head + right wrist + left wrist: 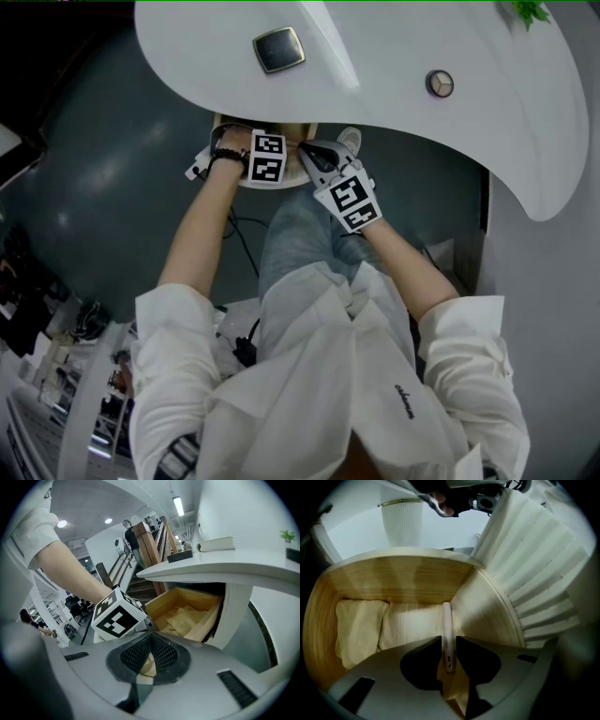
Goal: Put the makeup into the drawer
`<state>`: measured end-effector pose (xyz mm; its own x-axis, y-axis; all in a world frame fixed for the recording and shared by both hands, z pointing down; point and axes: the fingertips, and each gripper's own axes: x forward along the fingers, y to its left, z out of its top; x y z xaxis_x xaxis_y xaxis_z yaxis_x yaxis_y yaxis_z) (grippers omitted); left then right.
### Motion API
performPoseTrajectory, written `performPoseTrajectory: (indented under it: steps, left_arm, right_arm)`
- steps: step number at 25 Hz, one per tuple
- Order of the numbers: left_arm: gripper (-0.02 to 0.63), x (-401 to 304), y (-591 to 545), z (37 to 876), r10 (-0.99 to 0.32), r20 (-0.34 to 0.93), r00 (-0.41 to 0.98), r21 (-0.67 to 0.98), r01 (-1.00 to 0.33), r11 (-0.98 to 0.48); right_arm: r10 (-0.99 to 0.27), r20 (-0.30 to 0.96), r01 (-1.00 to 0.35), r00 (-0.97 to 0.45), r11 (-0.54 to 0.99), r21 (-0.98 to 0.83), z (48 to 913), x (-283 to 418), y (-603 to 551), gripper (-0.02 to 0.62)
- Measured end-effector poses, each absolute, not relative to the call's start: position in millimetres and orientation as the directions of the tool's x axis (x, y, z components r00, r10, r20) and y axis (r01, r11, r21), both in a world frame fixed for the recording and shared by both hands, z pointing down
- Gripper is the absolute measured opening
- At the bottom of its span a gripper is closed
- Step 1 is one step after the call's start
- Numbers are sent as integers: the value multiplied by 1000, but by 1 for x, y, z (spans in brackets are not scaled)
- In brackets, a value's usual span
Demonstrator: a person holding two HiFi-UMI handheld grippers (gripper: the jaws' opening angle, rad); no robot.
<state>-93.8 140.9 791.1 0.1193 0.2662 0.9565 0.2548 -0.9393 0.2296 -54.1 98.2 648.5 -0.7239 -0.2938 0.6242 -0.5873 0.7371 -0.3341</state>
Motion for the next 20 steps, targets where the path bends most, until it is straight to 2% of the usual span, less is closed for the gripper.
performPoseTrajectory:
  steps: [3,6,14,16,20]
  left_arm:
    - [146,-90,137,783,264,954,140,226,240,-944]
    - [147,-84,127,762,219,956,196,169,242,-956]
    - [185,-69,131,629,167,847,505,116,131,-984]
    - [190,-57,120,586,98,785,612,84,52,-995]
    - [199,-48,58,509,-189,613,767,-13,-230,-973]
  right_arm:
    - [-295,619,-585,-727,739,-334,645,-54,98,17]
    - [-308,609,-590,-731,734,-338,636,-52,98,17]
    - [-382,526,-600,-760,723,-343,563,-28,94,17]
    - [-418,500,-616,-759,711,-340,543,-18,88,17]
    - [-504,454,-662,-735,679,-318,508,-1,68,17]
